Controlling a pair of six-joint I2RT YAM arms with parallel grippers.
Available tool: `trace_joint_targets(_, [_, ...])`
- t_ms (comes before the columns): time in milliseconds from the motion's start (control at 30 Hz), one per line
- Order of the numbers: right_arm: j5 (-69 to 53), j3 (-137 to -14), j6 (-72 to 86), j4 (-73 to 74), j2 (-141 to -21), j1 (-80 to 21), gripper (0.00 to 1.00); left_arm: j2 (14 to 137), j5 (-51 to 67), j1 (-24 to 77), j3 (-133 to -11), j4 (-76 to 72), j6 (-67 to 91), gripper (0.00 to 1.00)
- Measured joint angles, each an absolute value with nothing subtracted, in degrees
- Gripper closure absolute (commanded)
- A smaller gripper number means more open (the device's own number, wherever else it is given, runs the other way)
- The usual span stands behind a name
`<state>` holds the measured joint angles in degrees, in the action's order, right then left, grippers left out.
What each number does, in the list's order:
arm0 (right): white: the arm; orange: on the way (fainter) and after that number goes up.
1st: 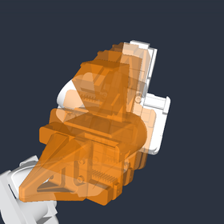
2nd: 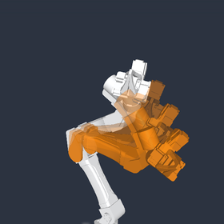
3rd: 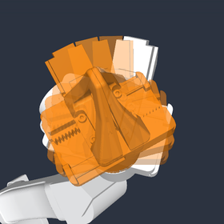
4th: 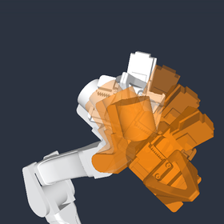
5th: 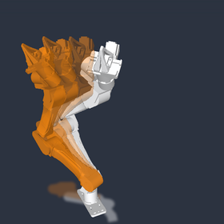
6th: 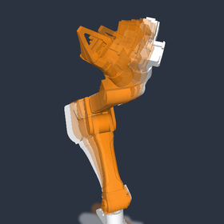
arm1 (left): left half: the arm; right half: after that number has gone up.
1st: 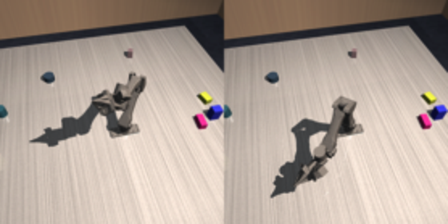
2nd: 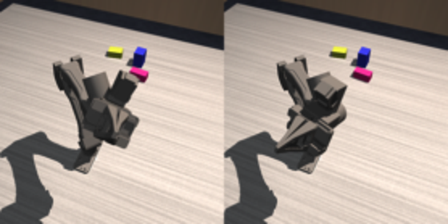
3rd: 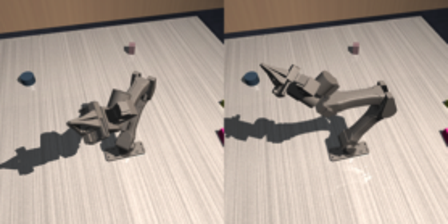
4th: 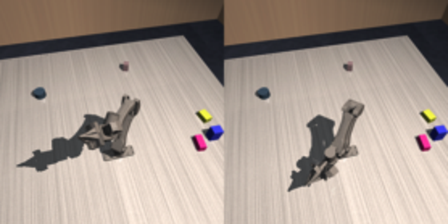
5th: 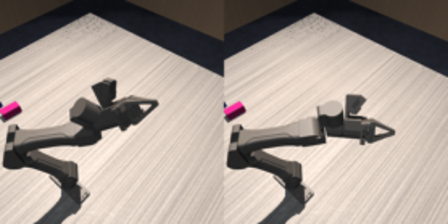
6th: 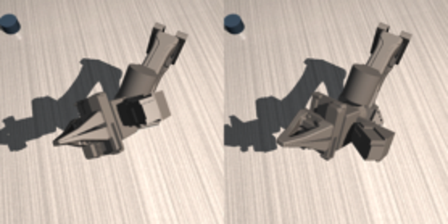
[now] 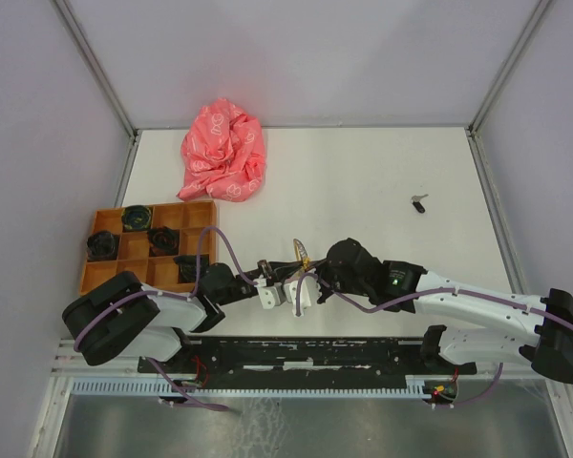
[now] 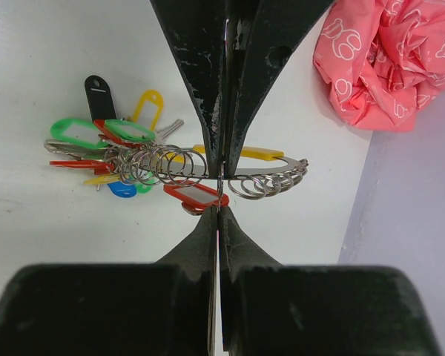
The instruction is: Put the keys on the keyring
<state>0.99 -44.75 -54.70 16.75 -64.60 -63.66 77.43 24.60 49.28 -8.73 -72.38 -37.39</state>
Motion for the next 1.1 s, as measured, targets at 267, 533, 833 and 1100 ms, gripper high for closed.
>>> trace_joint_targets(267, [0.1,-44.8,-54.7,16.2,-64.7,-63.7,0.99,77.5,25.1,49.4,-8.7,-72.7,-37.4,0.97])
trace_joint_targets(533, [-0.2,-44.8,-54.3,16.2,-64.7,-63.7,0.99,77.8,25.6,49.5,-8.7,-73.0,-37.3,0.97])
trace_joint_targets(833, [-0.5,-44.9,-54.2,17.1,-64.7,-63.7,0.93,78.0,25.5,49.7,-8.7,-73.0,-37.3,0.97])
trace_joint_targets(1100, [-0.5,-44.9,-53.5,17.6,-64.7,-63.8,0.79,78.2,25.0,50.0,-8.7,-73.1,-37.3,0.97])
